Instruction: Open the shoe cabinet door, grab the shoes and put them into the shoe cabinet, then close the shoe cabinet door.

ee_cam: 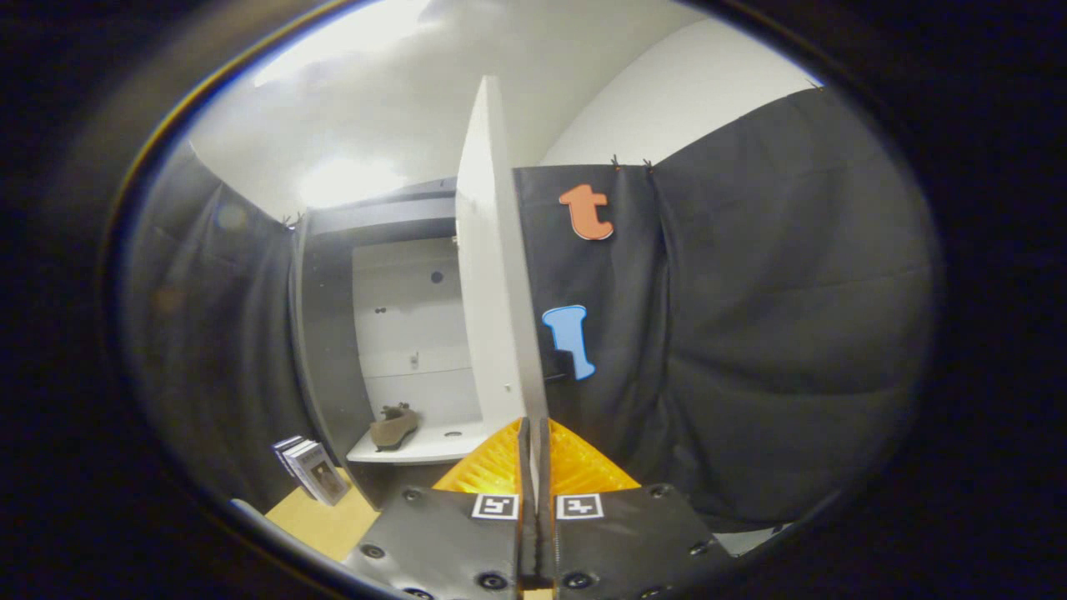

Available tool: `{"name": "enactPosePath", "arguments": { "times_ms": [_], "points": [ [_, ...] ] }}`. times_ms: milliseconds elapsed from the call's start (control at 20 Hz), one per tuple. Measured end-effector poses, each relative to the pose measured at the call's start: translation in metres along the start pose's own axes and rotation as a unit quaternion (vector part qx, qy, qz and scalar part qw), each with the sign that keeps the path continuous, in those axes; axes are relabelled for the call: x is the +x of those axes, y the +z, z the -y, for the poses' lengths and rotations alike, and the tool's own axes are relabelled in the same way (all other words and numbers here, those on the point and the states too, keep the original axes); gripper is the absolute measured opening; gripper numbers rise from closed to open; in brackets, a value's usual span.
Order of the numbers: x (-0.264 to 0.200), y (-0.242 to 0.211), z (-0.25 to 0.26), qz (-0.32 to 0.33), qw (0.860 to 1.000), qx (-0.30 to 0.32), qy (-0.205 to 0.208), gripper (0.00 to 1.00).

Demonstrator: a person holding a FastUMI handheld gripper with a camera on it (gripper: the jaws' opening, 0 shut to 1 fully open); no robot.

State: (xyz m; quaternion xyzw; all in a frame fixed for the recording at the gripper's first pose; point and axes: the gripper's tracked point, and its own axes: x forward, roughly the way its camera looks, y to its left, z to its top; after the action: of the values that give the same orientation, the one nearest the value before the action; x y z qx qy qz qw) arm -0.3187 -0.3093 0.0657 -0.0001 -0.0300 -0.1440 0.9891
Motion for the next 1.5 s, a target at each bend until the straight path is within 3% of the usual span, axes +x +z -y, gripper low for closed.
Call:
{"name": "enactPosePath", "arguments": {
  "times_ms": [550, 750, 800, 1100, 1500],
  "points": [
    [0.001, -0.080, -0.109, -0.077, 0.992, -0.015, 0.095, 0.04],
    [0.013, -0.129, -0.142, -0.122, 0.986, -0.013, 0.112, 0.26],
    [0.017, -0.146, -0.146, -0.141, 0.984, -0.010, 0.109, 0.26],
    [0.027, -0.263, -0.160, -0.270, 0.958, 0.034, 0.086, 0.25],
    [0.020, -0.381, -0.201, -0.369, 0.924, -0.017, 0.099, 0.25]
  ]
}}
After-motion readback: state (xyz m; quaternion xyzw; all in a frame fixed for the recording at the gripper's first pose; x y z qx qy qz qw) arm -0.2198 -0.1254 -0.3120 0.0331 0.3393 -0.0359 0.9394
